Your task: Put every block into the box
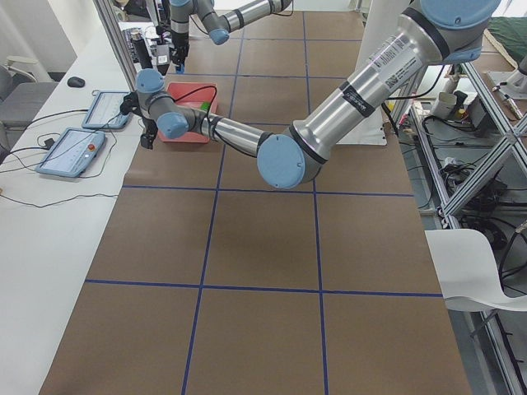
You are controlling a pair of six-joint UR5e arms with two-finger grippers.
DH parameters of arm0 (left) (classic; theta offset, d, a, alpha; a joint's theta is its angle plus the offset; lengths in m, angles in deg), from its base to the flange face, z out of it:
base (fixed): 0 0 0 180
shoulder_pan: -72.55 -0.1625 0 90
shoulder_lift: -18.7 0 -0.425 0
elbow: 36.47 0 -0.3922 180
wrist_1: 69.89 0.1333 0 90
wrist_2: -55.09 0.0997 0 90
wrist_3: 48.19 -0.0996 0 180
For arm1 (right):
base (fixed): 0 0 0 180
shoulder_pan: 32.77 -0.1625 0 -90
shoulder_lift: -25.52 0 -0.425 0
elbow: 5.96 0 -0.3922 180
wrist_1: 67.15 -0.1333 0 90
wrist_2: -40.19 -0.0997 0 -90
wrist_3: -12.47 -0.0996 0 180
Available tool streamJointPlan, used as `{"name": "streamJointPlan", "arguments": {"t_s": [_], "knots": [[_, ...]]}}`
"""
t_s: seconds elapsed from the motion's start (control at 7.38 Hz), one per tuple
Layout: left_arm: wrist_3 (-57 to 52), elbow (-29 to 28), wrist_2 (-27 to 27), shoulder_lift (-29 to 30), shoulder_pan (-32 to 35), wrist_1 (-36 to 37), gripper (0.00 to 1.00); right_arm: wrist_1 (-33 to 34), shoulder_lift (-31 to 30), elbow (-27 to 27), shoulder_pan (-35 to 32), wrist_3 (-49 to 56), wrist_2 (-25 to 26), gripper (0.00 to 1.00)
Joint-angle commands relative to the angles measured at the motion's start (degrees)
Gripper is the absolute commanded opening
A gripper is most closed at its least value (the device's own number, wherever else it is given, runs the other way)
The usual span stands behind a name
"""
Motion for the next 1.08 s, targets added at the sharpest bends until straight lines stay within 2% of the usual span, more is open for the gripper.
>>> {"name": "streamJointPlan", "arguments": {"t_s": [0.0, 0.14, 0.27, 0.54, 0.68, 0.81, 0.95], "knots": [[-4.48, 8.72, -2.84, -8.64, 3.88, 6.41, 0.99, -3.02, 0.93, -0.36, 5.46, -6.9, 6.5, 0.0], [-7.64, 13.99, -2.41, -11.29, 4.93, 12.72, 0.99, -3.13, 0.93, -0.36, 6.27, -7.1, 6.62, 0.0], [-14.46, 19.87, -1.89, -16.36, 5.55, 17.65, 0.99, -3.13, 0.85, -0.36, 7.24, -7.36, 6.62, 0.0], [-26.33, 27.72, -0.13, -24.28, 9.32, 25.23, 0.99, -2.95, 0.32, -0.1, 7.95, -7.72, 6.18, 0.0], [-34.57, 28.28, -0.21, -27.54, 13.42, 26.74, 0.99, -2.6, 0.32, 0.16, 7.86, -7.72, 5.13, 0.26], [-40.22, 28.46, -0.73, -31.4, 15.12, 27.1, 0.99, -1.29, -0.99, 3.21, 6.99, -7.2, 2.16, 0.99], [-41.32, 29.24, -1.0, -34.31, 15.48, 27.46, 0.99, 3.94, -7.0, 13.34, 3.94, -6.23, -1.87, 1.0]]}}
